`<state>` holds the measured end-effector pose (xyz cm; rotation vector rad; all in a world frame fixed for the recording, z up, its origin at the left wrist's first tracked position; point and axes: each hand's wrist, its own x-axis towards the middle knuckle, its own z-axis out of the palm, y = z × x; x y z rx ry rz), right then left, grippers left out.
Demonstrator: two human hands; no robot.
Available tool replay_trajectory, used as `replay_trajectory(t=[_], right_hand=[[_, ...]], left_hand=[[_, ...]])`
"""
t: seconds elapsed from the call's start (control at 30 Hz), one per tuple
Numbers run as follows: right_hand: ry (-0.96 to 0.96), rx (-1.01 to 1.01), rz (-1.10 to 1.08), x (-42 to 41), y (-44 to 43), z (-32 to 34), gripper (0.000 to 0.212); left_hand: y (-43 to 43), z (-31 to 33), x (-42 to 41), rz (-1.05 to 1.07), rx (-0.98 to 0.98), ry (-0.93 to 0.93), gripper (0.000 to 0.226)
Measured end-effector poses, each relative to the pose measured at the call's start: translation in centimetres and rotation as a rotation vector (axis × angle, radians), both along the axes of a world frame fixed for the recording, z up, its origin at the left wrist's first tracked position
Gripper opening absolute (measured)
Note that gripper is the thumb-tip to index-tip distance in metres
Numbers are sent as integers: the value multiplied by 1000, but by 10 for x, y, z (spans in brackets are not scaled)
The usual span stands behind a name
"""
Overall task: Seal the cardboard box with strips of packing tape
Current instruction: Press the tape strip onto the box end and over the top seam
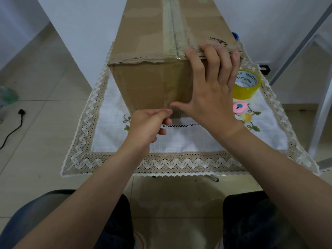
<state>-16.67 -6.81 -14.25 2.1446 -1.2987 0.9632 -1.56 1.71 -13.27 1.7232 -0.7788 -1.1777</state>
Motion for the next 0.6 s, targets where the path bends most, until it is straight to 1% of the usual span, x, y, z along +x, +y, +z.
replay_trajectory(t=[0.07,0.2,0.27,0.3,0.37,0.43,0.53,0.6], right_hand=[[-33,9,10,0,2,2,113],[-183,15,23,6,5,7,87],[-200,5,8,9,4,6,82],[-198,0,3,10,3,4,83],[-163,5,-5,10,1,2,92],[-102,14,-22,9,1,0,105],[-46,2,-35,8,1,-2,117],[-49,-17,-29,8,1,-2,119]], left_hand=[[0,1,-1,-2,-1,-18,9],[-1,2,-1,-8,-31,-67,12],[1,2,-4,-25,-57,-134,20],[1,2,-5,-28,-81,-161,28],[3,2,-5,-26,-155,-192,42],[5,1,-4,-31,-272,-249,46],[9,-3,-1,-59,-494,-408,37],[9,-2,1,-65,-665,-602,27]])
